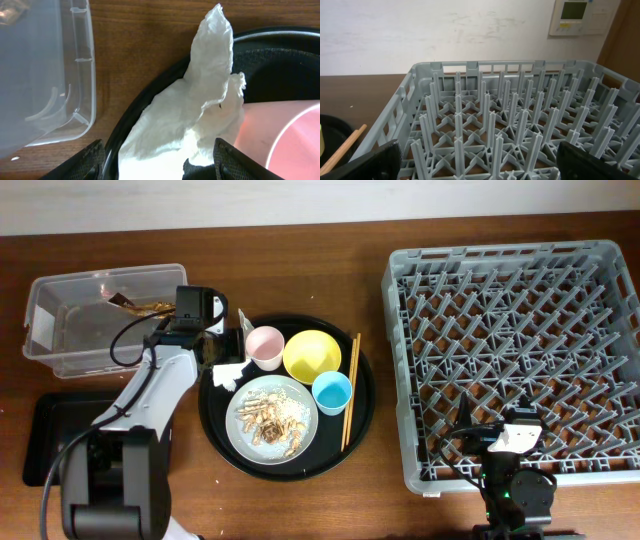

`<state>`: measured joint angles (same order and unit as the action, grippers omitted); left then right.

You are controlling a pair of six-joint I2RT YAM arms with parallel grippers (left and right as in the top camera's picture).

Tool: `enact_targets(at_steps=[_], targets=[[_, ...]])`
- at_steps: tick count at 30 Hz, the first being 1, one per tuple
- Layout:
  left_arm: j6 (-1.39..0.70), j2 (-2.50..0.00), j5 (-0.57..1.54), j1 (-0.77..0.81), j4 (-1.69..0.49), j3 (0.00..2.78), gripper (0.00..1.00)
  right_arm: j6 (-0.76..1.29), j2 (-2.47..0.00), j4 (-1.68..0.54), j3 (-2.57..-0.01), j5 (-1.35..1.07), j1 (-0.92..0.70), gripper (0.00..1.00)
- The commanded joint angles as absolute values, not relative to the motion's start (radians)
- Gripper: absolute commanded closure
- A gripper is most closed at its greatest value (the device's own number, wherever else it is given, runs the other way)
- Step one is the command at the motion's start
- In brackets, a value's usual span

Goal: Sort waste into correct bins and load items into the dishwasher rack

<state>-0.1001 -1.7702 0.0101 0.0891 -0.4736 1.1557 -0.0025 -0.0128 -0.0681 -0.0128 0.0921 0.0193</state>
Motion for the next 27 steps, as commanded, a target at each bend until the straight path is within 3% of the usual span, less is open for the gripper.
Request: enact_targets(at_steps=[1, 4, 6, 7, 11, 27], targets=[[-0.081, -1.821, -0.024, 0.092, -0.455, 1.153, 0.33, 0.000, -0.006, -0.072, -0.006, 0.101, 0.027, 0.01], [-0.081, -1.824, -0.053, 0.091, -0.421, 1.153, 0.42, 0.000, -0.006, -0.072, -0.006, 0.101, 0.027, 0.01], [-0.081, -1.824, -0.049, 0.091, -0.400, 1.153, 0.62, 0.000, -0.006, -0.072, -0.006, 0.101, 0.027, 0.01], [-0.081, -1.824, -0.049, 0.091, -0.397, 1.153, 0.77, 0.000, -0.006, -0.072, -0.006, 0.101, 0.027, 0.01], [-0.081, -1.824, -0.046, 0.091, -0.398, 1.153, 0.99, 0.000, -0.006, -0.072, -0.006, 0.101, 0.027, 0.01], [-0.233, -1.421, 0.023, 0.091, -0.555, 1.157, 0.99, 0.000, -0.006, -0.072, -0.006, 0.101, 0.027, 0.01]])
